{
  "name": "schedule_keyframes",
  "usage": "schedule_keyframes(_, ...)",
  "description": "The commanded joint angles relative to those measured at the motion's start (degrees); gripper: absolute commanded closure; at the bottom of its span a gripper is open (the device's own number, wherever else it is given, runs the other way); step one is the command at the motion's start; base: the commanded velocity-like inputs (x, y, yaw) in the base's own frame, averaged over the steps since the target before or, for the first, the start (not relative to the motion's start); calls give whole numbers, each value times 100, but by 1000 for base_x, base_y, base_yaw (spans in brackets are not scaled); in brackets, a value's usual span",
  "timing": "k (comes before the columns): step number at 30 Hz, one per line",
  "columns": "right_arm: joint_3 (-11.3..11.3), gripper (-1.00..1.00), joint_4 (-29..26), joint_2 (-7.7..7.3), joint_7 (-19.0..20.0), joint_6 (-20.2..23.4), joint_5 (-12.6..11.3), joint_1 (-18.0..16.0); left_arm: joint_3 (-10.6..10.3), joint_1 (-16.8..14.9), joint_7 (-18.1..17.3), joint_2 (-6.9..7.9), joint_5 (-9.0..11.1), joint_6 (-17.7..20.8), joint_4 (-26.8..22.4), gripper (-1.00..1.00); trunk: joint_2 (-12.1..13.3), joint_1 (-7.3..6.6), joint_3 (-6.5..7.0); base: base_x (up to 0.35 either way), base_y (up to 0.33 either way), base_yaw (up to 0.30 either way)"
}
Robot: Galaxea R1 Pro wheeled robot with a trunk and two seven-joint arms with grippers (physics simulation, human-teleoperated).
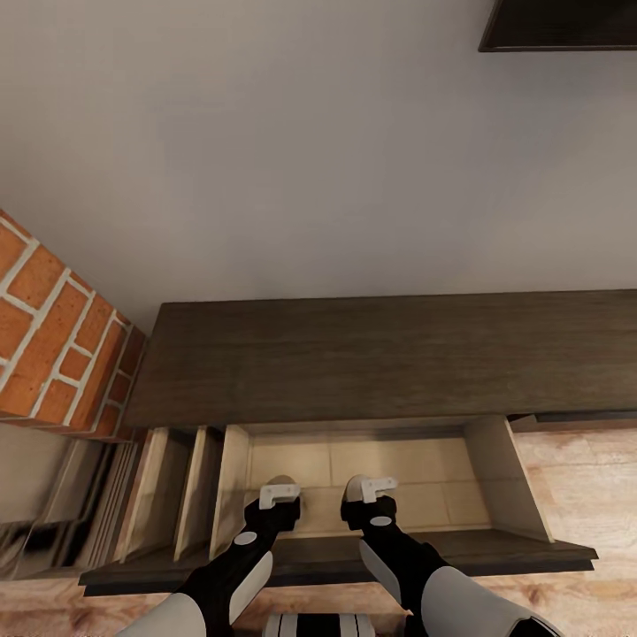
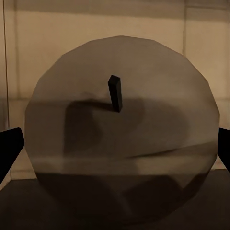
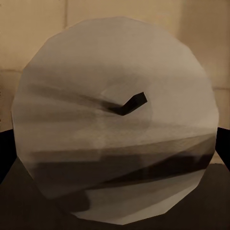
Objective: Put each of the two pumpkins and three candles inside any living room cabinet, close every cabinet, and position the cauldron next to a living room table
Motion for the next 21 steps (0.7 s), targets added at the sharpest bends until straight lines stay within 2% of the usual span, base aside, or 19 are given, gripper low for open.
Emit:
schedule_keyframes(1, 1, 100, -2, -1, 2, 0, 4, 0, 0, 0, 2, -2, -3, 0, -1, 100, 0, 0, -8, 0, 0, 0)
schedule_keyframes(12, 3, 100, -144, -7, 12, 0, 4, 0, 8, 0, 2, 7, -3, 0, -136, 100, 0, 0, -63, 0, 0, 0)
schedule_keyframes(21, 10, 100, -185, -12, 9, 3, 4, 0, 9, 0, 4, 8, -3, 0, -150, 100, 0, 0, -63, 0, 0, 61)
